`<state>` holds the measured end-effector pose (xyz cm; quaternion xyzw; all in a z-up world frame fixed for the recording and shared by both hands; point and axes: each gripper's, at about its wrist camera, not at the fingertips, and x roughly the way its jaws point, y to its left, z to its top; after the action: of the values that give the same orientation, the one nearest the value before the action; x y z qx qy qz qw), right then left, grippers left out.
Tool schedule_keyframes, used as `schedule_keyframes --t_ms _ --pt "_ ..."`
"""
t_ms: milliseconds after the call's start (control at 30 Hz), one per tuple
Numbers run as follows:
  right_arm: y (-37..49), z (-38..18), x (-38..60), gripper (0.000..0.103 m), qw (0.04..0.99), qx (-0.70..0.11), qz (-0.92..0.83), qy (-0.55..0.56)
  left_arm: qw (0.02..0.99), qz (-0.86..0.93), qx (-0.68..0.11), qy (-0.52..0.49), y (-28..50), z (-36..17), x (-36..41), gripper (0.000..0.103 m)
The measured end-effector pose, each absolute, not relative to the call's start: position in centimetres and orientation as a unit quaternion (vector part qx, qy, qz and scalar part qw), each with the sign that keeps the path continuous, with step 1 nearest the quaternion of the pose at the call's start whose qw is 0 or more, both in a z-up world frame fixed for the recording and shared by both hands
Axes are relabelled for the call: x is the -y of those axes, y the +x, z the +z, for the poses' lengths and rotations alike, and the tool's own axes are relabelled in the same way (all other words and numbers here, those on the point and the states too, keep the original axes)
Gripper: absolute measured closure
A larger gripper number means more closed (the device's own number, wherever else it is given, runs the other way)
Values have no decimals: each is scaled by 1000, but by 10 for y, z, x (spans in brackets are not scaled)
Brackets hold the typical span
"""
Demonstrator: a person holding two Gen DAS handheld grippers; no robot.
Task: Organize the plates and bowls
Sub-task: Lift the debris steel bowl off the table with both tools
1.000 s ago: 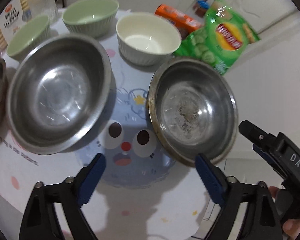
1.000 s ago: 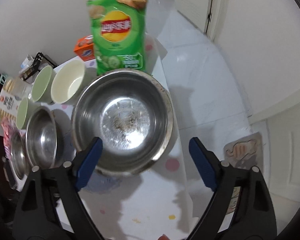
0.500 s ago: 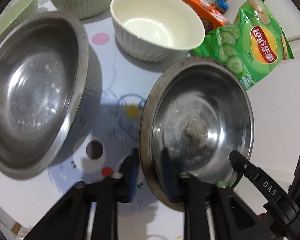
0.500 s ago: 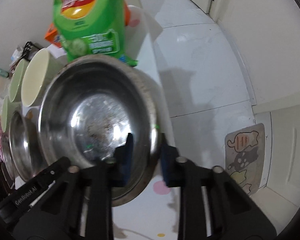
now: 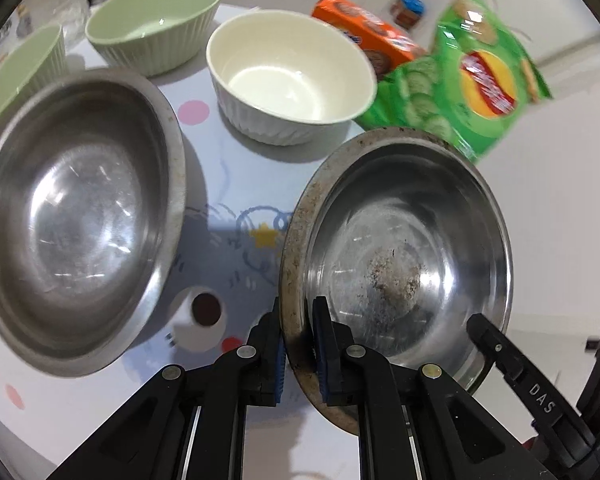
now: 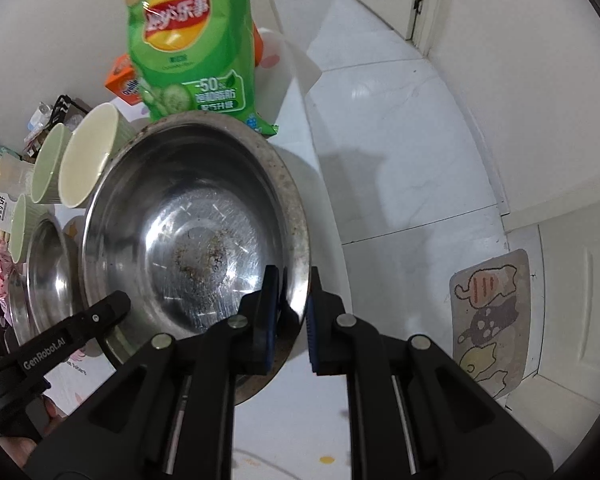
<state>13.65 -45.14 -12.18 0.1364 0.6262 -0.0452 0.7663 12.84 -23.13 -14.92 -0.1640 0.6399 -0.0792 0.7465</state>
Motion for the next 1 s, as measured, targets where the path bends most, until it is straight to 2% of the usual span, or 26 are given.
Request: schedule_keyframes --t_ms 233,467,767,1000 --pt "85 -82 420 88 783 -599 -66 153 761 -115 -625 -132 87 -114 192 91" --pt "28 -65 341 87 787 -595 -43 158 763 -109 -626 -117 20 -105 103 91" --pt "-14 -96 231 86 768 -627 32 129 762 -53 -638 -98 -47 -139 -4 89" --pt "-29 -133 178 86 755 -644 58 108 762 -33 -641 -88 -67 -164 -43 88"
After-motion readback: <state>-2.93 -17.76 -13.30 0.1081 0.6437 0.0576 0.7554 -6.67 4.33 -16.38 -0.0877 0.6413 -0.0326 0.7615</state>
